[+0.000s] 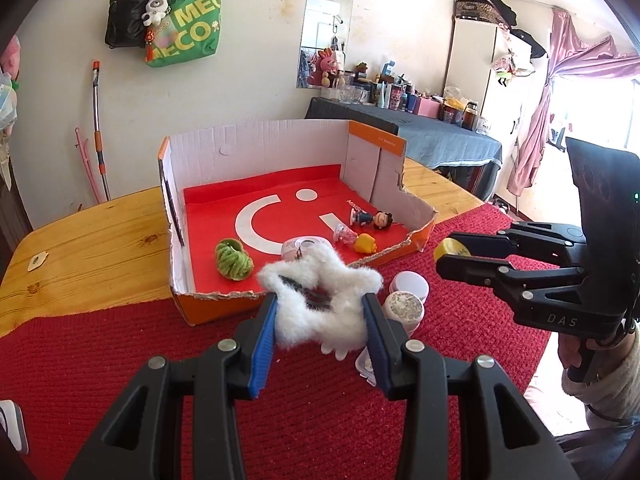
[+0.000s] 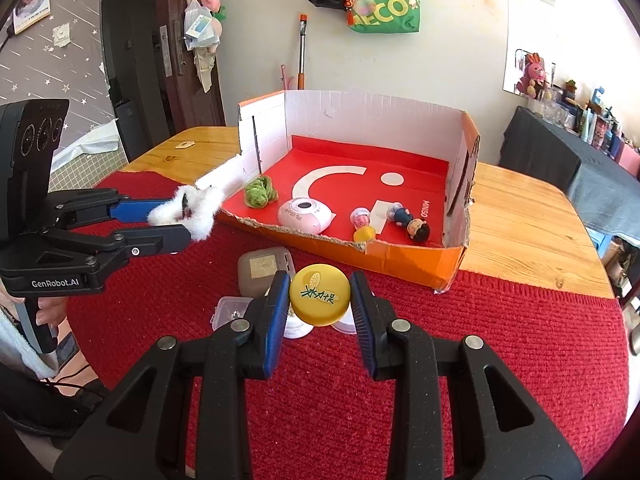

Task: Organize objects
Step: 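Carry white star into box with left tool while right tool carries yellow jar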

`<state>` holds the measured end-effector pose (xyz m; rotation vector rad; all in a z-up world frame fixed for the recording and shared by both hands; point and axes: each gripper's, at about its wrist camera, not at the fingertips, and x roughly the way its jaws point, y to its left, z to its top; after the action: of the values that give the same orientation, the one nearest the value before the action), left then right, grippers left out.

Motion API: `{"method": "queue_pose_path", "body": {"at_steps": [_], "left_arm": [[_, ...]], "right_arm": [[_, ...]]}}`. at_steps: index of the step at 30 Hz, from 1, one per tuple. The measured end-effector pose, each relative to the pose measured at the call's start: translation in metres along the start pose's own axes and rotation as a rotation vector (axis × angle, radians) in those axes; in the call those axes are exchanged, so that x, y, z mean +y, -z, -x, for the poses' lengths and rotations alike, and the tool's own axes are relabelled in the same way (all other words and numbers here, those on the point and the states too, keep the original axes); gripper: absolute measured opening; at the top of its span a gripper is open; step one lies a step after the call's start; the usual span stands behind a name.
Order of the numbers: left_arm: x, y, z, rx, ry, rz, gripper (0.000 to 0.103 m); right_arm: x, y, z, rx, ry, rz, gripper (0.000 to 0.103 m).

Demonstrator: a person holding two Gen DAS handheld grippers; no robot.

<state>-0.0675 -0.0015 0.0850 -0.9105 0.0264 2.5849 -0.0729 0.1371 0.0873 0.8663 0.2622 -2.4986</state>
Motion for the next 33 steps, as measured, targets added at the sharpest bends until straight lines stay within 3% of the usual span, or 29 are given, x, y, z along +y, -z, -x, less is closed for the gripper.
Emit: {"method": "queue_pose_path", "body": {"at_steps": [13,21,33], "left_arm": [[0.019,-0.056,-0.048,0.057,0.030,0.002,0.043],[0.035,-0.078,-0.098,0.158,0.024,-0.003,0.043],[0.048,-0.083,-0.146,0.274,0.014,-0.032,0.043]], "right_arm": [[-0.020,-0.065,-0.043,0.047,-0.042,0.025,0.030],[-0.041,-0.091,-0.103,0.170,-0.038,0.028,0.029],[-0.051,-0.093,-0.159,0.350,-0.032,0.069,0.030]]}}
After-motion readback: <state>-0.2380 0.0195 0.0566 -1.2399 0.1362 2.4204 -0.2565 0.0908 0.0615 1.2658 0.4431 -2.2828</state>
